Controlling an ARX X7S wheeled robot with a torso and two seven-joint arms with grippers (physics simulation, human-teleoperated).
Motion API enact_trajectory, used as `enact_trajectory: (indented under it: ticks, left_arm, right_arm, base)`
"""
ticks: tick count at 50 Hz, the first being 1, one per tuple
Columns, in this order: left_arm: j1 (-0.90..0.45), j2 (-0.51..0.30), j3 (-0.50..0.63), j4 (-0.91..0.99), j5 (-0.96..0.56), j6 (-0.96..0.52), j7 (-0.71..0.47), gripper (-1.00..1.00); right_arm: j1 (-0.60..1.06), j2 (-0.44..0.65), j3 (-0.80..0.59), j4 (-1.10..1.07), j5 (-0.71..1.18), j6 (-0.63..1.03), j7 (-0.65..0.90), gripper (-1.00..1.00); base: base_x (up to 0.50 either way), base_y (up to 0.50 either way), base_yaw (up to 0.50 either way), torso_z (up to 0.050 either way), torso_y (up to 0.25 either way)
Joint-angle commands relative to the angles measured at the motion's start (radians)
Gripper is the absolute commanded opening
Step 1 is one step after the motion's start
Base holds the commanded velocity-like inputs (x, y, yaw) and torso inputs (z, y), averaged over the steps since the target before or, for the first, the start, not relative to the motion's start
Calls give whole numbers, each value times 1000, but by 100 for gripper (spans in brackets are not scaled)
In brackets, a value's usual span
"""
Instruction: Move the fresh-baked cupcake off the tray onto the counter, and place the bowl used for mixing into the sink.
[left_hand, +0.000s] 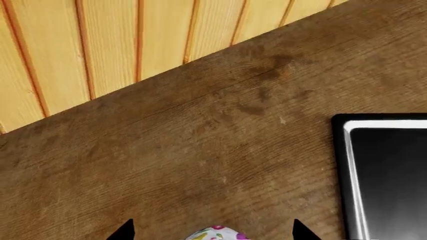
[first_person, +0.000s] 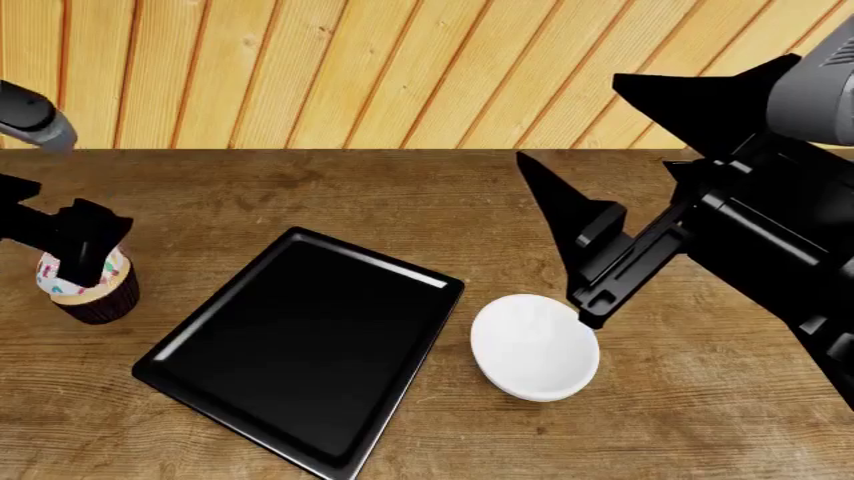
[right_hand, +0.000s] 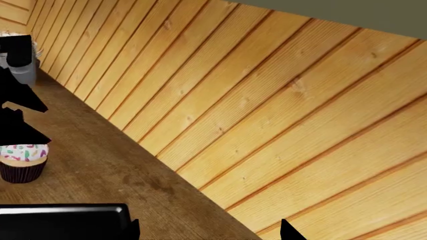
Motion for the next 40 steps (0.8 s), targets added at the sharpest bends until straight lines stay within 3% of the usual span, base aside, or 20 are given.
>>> enact_trajectory:
  ticks: [1,16,26,40]
  left_arm:
    - [-69,0,-82,14,-70,1,-6,100]
    - [-180,17,-198,92,-164,35,-26,100]
    - [-224,-7,-273,185,-258,40,-54,100]
    - [-194,-33,-394,280,-340,161,-115,100]
  right_arm:
    - [10,-4,-15,9,-2,5,-6,100]
    - [67,25,-53,86,43,66,-31,100]
    - [187,20,-164,221,54,198,-72,100]
    - [231,16,-244,313,35,269,-115,100]
  base:
    - [0,0,0,0,0]
    - [0,0,0,0,0]
    - [0,0,0,0,0]
    - [0,0,0,0,0]
